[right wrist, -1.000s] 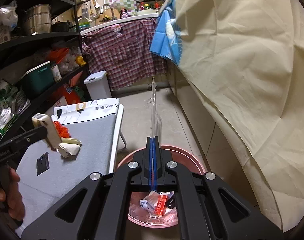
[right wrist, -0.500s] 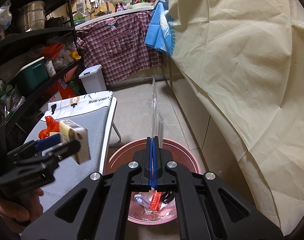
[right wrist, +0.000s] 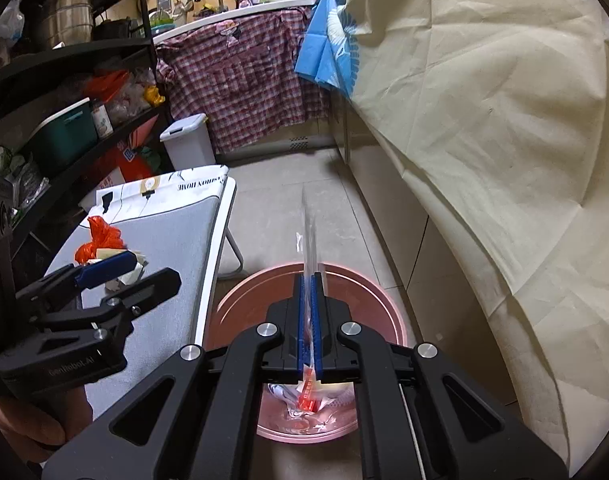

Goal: Collect trash
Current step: 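Open both tools to drop the straws and tissue pack into the bucket, then move both open tools back over the table trash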

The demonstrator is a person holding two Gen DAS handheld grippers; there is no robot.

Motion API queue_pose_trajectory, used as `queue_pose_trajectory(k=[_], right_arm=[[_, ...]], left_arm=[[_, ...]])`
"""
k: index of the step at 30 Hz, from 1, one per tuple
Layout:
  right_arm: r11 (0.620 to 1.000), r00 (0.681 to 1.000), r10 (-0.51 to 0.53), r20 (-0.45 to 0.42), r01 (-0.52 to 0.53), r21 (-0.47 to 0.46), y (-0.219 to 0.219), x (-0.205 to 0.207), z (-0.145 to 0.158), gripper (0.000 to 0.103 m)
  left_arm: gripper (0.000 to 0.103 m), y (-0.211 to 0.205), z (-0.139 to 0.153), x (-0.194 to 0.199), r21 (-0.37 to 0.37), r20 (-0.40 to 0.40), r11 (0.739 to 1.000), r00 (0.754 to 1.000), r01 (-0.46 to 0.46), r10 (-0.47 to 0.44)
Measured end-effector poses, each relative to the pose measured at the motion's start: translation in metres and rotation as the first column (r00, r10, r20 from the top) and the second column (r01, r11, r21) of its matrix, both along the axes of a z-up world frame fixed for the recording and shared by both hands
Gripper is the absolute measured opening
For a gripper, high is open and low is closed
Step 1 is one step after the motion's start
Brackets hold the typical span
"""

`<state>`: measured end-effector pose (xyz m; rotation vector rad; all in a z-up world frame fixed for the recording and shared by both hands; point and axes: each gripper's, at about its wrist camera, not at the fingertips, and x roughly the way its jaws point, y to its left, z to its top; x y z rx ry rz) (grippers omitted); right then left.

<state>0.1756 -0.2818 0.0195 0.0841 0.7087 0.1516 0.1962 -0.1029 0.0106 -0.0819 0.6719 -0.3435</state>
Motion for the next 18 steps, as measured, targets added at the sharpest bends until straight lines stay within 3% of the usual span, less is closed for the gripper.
queue_pose_trajectory(k=[2,4,18], right_arm=[[1.0,1.0,-0.001,-0.001,0.001,-0.003,0.001,-0.001,-0.001,0.013],[1.0,1.0,-0.007,0.006,0.007,-0.002,0.001,-0.002,-0.001,0.031],[1.0,1.0,-0.006,0.026,0.006,-0.003,0.008,-0.004,0.006,0.031]], left_arm=[[0.073,0.002,0.001,-0.001,-0.001,0.003,1.0,1.0,0.0,0.0],[0.073,0.003,0.002,-0.002,-0.001,0.006,1.0,1.0,-0.003,0.003],[0.069,0.03,0.022,-0.02,-0.023,0.064,0.998,0.996,-0.064,0.066]])
